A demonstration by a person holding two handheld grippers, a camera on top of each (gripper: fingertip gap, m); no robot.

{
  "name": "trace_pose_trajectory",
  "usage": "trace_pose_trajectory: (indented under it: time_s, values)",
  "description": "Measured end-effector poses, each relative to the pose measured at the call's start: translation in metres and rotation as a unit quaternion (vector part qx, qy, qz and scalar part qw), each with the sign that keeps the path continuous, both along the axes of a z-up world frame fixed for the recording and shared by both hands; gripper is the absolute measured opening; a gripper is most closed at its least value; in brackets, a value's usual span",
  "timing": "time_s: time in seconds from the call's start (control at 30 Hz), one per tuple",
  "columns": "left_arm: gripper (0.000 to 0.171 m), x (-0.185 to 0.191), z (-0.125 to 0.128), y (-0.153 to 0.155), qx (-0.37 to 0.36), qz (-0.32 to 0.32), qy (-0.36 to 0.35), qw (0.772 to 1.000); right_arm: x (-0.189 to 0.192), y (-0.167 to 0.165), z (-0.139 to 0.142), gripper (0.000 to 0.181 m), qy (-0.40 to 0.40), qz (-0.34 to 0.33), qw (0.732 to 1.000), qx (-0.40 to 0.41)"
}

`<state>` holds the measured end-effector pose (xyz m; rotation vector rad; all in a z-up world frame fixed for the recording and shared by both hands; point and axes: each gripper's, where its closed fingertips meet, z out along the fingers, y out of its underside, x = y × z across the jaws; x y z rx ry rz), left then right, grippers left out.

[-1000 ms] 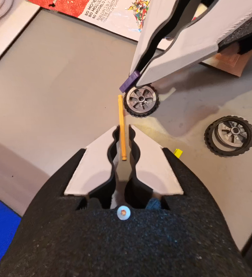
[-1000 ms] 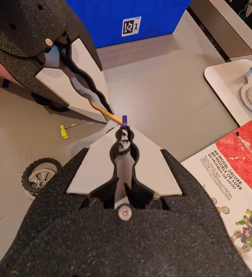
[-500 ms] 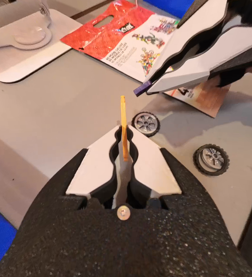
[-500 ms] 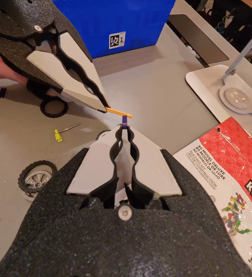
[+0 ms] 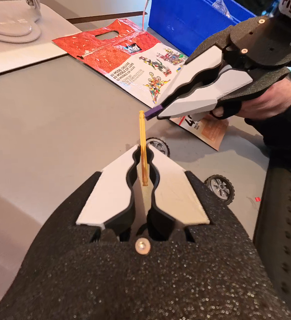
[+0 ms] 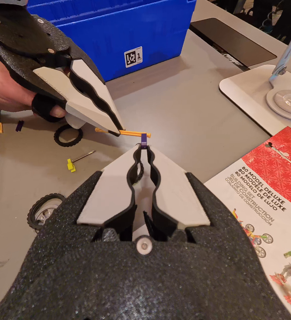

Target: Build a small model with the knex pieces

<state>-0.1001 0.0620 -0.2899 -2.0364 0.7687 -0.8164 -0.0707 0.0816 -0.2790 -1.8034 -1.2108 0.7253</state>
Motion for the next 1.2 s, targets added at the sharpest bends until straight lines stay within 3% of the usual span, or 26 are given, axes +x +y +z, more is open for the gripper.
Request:
trace_pose_trajectory:
  time_s: [0.73,1.2]
  values:
    - [0.004,0.006,0.005,-0.011,-0.051,-0.028,-0.063,0.996,-0.019,-0.026,-0.007,0.005,-0.014,0.071,0.997,0.009]
    - [0.002,0.001,0.01,-0.007,-0.086,-0.004,-0.112,0.99,-0.027,-0.024,-0.004,0.004,-0.005,0.054,0.998,0.026]
